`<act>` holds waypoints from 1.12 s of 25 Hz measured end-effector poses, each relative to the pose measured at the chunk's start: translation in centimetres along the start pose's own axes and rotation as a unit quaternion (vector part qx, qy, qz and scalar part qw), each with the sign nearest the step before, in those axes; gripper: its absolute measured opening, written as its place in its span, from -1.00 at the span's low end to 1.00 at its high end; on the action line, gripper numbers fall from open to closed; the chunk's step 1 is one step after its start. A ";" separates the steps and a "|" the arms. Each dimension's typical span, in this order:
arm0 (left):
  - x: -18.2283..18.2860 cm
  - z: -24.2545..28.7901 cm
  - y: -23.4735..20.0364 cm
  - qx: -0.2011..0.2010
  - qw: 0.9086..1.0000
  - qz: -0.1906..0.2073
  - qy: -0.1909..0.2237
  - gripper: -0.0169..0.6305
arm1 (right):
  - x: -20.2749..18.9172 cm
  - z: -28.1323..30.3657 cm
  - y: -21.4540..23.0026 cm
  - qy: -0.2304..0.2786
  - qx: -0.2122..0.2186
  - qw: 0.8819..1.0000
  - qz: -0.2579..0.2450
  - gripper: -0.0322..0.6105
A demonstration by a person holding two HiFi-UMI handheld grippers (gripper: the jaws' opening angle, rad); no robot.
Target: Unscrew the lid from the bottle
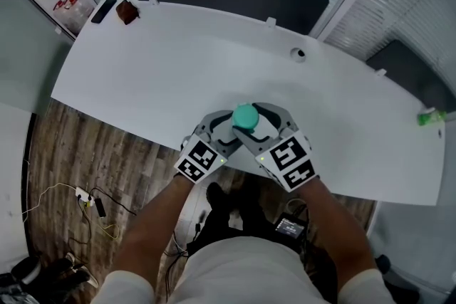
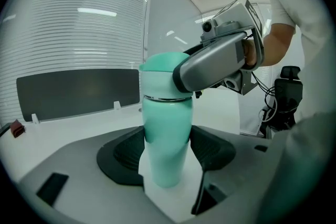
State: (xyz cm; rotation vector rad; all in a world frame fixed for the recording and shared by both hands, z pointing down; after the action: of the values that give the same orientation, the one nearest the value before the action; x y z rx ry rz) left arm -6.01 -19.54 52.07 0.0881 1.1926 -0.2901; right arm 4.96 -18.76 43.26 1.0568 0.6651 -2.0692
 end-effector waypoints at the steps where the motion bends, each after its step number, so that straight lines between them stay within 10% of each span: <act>1: 0.0 0.0 0.1 0.002 1.000 -0.001 -0.001 -0.07 | 0.0 0.0 0.0 0.001 -0.001 1.000 0.001 -0.02; 16: 0.0 1.8 2.0 0.179 0.982 -0.061 0.026 0.00 | 0.1 -0.1 -1.2 -0.003 -0.059 0.998 0.035 -0.02; 28: 0.0 1.5 0.4 0.033 0.999 -0.020 0.012 0.00 | -0.2 -0.2 -0.2 0.010 -0.001 1.000 0.002 -0.02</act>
State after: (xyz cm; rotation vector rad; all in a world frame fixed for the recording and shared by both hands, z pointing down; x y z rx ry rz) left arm -4.60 -19.51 52.60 0.1259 1.2097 -0.3655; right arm 5.06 -18.42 43.36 1.0776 0.6750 -2.0557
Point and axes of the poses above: the fingertips, and each gripper's own axes: z forward along the fingers, y to its right, x out of its top, the point moved 9 cm from there along -z, backward along the fingers, and after that the axes turned 12 degrees about -x, right-handed, at the moved point
